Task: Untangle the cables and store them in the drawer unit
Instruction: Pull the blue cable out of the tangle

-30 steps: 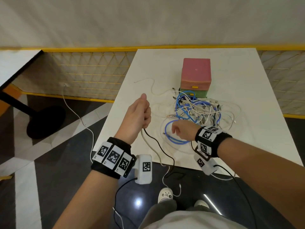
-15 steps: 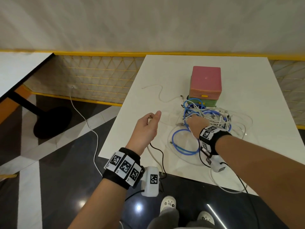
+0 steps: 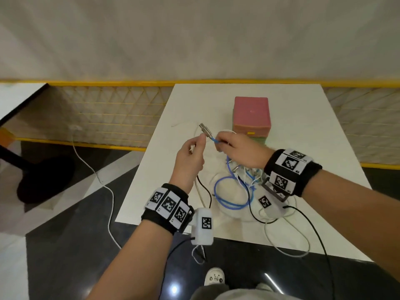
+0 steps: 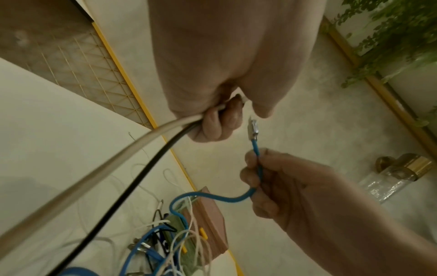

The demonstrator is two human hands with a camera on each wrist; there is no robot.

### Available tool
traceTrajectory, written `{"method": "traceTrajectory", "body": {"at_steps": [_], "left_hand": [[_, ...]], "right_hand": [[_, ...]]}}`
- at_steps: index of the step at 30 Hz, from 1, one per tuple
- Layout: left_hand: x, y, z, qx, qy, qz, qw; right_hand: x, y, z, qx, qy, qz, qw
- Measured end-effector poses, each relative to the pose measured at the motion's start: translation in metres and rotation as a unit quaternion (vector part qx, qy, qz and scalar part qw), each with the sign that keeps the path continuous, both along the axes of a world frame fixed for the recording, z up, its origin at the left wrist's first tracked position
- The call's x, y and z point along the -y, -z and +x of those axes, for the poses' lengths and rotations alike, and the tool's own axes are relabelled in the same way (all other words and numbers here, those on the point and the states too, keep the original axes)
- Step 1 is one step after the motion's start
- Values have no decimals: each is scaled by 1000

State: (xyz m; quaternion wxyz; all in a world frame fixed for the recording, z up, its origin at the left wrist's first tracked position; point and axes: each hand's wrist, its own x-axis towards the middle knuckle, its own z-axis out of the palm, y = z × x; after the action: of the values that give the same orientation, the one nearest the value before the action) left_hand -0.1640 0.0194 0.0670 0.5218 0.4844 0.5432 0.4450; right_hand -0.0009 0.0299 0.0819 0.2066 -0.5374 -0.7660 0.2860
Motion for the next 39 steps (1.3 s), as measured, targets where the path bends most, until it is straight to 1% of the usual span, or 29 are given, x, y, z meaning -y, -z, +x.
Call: {"method": "traceTrajectory", "body": {"at_steps": [3,7,10,14,17,19,21,22,24,26,28,30,31,32,34,36,38,39], "left_hand": [[-4,-11,9,0,10,58,998],[-10,-18,15,-1,-19,107,994],[-14,-18,15,7,-26,135,990],[-13,-22,18,31,-38,140,989],[-15,-36,10,83,-67,133,985],[-20,-47,-2,100,-87,143,981],[-24,-54,-16,102,-86,171,976],[-26,-56,-21,106,-71,182,975],[-26,-58,-24,88,-18,190,978],[-20,-59,-17,37,55,170,983],[-16,-56,-5,-66,114,125,983],[-14,-53,5,-177,152,97,968],[-13,-52,8,-200,164,100,961],[-13,-52,10,-201,164,106,960],[-13,-60,10,-173,129,139,967],[-18,-72,4,-108,48,180,976],[-30,-83,-11,-27,-47,191,980],[-38,-86,-19,-17,-77,192,978]], "right_hand": [[12,4,-9,-53,-39,-17,998],[24,15,-16,-112,-32,-48,992],[31,19,-18,-142,-34,-50,988],[36,25,-23,-141,-62,-59,986],[32,37,-13,-86,-71,-82,990],[23,47,3,-59,-49,-105,992],[11,49,19,-70,-4,-133,989],[4,46,24,-85,20,-144,986],[-6,31,30,-112,51,-135,983],[-15,8,30,-129,43,-101,986],[-20,-16,25,-134,17,-61,989],[-22,-34,22,-112,-4,-18,994],[-23,-41,20,-104,-12,-2,994],[-23,-44,20,-106,-15,3,994],[-24,-40,23,-121,-4,-15,993],[-21,-22,34,-115,16,-64,991],[-16,3,50,-88,42,-120,988],[-12,14,57,-83,54,-139,985]]}}
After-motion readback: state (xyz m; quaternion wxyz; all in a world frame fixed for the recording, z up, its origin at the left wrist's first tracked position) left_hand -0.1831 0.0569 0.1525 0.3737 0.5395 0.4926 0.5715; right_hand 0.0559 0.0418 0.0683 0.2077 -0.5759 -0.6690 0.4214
